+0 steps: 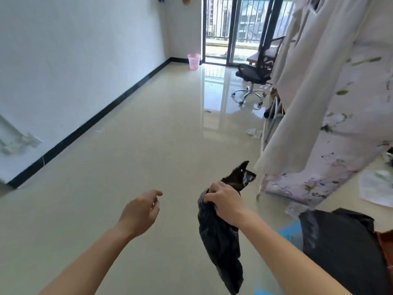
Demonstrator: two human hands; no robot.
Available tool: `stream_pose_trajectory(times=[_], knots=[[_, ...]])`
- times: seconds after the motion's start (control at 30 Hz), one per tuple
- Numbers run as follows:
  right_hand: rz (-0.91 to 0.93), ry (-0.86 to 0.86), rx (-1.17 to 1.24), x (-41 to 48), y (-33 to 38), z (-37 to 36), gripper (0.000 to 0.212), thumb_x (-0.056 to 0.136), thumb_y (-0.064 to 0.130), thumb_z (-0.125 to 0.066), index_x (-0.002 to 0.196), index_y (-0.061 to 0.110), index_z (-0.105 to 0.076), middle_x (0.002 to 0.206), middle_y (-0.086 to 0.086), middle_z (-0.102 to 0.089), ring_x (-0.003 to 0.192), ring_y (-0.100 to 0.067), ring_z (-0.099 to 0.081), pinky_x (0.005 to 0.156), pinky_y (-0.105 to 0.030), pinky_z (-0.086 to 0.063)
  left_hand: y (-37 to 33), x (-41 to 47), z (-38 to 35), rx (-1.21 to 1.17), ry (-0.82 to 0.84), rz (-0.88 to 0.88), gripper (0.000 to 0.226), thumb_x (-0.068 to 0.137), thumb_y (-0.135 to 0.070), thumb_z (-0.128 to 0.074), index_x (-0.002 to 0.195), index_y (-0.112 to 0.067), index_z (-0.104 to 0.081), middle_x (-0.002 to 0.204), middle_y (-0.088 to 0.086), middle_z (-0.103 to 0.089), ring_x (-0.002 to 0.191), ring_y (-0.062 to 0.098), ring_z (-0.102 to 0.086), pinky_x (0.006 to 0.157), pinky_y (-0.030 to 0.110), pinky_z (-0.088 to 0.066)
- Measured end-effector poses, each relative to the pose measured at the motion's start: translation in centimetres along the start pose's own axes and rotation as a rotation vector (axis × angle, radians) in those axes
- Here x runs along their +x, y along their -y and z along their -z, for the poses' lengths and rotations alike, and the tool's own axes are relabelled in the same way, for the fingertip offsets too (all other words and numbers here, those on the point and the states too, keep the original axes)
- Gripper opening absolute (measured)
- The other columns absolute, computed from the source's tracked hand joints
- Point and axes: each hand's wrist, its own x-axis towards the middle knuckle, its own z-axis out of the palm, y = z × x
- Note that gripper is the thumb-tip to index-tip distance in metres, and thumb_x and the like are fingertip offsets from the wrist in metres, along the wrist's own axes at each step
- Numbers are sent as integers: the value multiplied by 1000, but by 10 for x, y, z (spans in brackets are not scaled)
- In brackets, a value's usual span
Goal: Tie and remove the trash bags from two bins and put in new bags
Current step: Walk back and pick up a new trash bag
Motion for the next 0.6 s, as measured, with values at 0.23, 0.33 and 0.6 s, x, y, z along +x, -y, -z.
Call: stream_pose_trajectory(times=[0.23,0.33,0.6], knots=[[276,-90,-270,106,-24,42,25,69,6,-81,73,27,-69,86,5,-51,80,-17,-48,71,-28,-45,9,176,34,145,53,-233,57,89,-13,-57,143,-22,-41,139,2,-45,122,23,-51,89,39,-54],[346,-127,-371,151,-65,58,22,78,8,-75,69,25,-64,86,5,-48,81,-17,-46,75,-28,-43,-11,263,36,191,-32,-374,62,85,-4,-59,143,-22,-42,146,2,-45,124,25,-48,93,41,-52],[444,-294,-531,349,-209,66,27,81,1,-62,63,21,-57,82,1,-49,78,-21,-47,77,-33,-47,-33,524,43,393,198,-365,61,97,-16,-50,153,-24,-25,158,1,-31,147,23,-23,118,39,-25]])
